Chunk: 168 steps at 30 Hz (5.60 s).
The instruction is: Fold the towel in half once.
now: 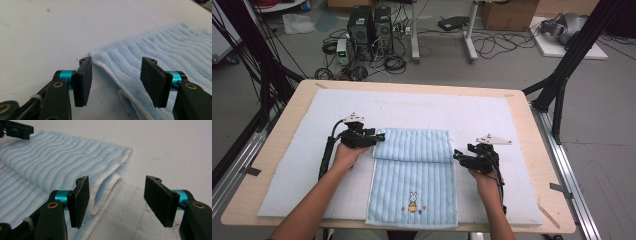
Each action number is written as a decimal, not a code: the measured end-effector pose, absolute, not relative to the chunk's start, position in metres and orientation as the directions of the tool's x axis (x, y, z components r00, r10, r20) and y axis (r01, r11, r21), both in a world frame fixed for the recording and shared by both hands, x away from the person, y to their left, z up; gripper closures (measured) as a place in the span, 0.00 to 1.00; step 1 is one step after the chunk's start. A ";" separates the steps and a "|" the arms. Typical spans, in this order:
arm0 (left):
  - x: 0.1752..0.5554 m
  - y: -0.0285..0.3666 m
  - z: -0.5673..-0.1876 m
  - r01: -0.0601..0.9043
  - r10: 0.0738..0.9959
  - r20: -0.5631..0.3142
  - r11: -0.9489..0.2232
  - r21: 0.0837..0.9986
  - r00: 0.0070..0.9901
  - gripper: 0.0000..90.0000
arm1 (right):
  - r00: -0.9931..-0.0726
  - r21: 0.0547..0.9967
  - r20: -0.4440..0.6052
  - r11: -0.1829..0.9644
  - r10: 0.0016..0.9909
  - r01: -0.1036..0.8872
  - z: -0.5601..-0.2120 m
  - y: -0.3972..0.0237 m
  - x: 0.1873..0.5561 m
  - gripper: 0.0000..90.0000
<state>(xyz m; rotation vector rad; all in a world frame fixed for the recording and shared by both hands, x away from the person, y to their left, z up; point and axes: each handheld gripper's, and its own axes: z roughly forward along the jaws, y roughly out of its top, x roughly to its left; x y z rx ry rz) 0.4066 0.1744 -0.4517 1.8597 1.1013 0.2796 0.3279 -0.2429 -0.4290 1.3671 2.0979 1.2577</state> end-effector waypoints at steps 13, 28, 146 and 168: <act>0.402 0.165 -0.443 0.521 0.753 -0.179 -0.244 0.818 0.634 0.95 | -0.441 0.760 0.144 0.187 0.886 0.623 -0.428 -0.217 0.376 0.50; 0.390 0.175 -0.422 0.473 0.696 -0.234 -0.171 0.864 0.679 0.96 | -0.522 0.738 0.065 0.311 0.850 0.599 -0.426 -0.191 0.398 0.96; 0.373 0.171 -0.449 0.583 0.712 -0.258 -0.255 0.772 0.653 0.95 | -0.553 0.742 0.131 0.289 0.823 0.606 -0.447 -0.210 0.352 0.95; 0.436 0.176 -0.436 0.528 0.763 -0.224 -0.175 0.831 0.606 0.95 | -0.470 0.805 0.073 0.226 0.880 0.548 -0.436 -0.199 0.409 0.95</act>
